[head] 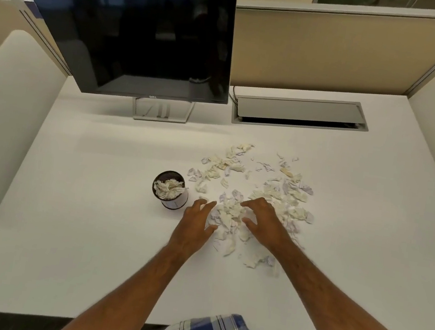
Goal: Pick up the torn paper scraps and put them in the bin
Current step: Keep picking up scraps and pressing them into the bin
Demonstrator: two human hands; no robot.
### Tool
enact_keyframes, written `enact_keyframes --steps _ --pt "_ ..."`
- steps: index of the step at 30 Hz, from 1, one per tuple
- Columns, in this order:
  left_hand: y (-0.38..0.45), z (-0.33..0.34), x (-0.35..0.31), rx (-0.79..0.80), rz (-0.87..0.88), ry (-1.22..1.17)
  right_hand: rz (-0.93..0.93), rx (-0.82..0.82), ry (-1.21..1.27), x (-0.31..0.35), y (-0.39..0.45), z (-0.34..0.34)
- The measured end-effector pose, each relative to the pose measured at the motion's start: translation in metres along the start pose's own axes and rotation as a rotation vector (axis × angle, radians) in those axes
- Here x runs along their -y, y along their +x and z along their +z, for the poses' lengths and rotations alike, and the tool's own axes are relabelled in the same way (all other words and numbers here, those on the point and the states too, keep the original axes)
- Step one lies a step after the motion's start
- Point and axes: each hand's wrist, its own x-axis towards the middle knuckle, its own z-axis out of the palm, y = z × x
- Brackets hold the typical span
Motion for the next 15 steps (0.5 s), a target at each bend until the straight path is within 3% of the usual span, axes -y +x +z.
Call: enact_keyframes --steps 6,15 --pt "0.012 0.015 -0.017 -0.055 -0.061 0.053 -0.042 0.056 -0.225 0.017 0.013 0.013" --pt "0.020 0.024 -0.020 -0.115 -0.084 0.024 -0.026 0.048 -0.246 0.013 0.018 0.019"
